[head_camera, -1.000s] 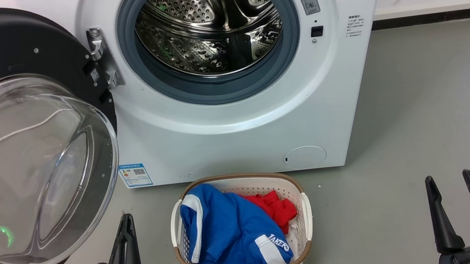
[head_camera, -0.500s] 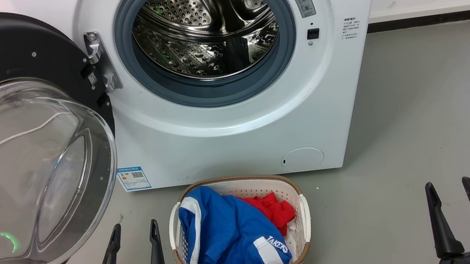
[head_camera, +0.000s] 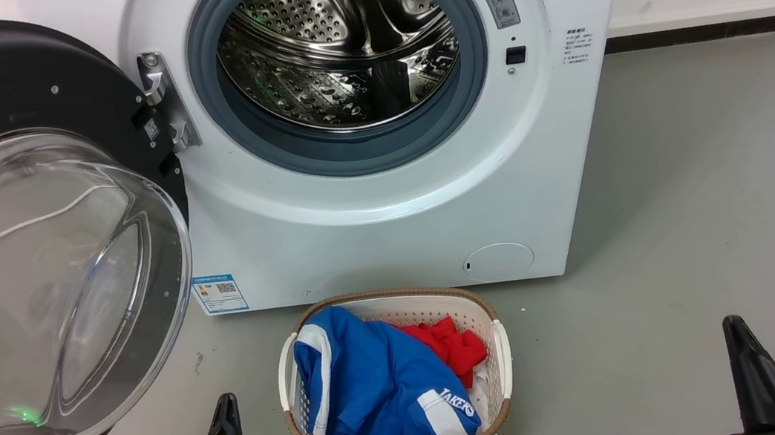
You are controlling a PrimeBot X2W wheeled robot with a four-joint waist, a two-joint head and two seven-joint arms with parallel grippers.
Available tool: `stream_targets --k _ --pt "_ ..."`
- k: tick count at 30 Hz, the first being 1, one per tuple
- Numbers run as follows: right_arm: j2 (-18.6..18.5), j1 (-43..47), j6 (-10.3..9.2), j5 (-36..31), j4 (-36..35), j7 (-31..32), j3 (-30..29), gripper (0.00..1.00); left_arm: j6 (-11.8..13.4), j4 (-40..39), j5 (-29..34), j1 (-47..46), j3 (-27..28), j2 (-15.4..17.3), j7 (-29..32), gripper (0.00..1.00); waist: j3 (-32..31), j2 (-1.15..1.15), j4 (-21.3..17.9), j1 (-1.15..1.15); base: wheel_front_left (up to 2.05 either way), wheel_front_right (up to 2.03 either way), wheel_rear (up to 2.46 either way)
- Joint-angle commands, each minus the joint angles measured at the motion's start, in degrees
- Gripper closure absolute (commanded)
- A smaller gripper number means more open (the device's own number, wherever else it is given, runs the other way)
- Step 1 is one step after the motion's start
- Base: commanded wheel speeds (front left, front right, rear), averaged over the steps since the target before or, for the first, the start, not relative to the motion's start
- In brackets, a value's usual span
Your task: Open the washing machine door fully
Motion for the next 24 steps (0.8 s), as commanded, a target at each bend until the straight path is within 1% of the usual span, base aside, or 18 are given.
stream_targets --k 1,12,24 --pt "-0.2 -0.7 0.00 2.5 -0.6 0.3 0.1 1.00 -0.3 -0.6 -2.3 -1.3 0.4 0.0 0.4 1.00 0.0 0.00 0.0 0.00 0.00 0.00 0.00" --pt "-1.0 -3.4 0.00 15.3 1.7 2.7 0.5 1.00 -1.2 0.2 -15.0 -2.9 1.4 0.0 3.4 1.00 0.2 0.00 -0.1 0.00 0.00 0.00 0.00" --pt "-1.5 -5.8 0.00 27.2 3.8 5.1 0.7 1.00 -2.0 1.0 -27.1 -4.5 2.5 0.0 6.3 1.00 0.4 0.00 -0.1 0.00 0.00 0.00 0.00"
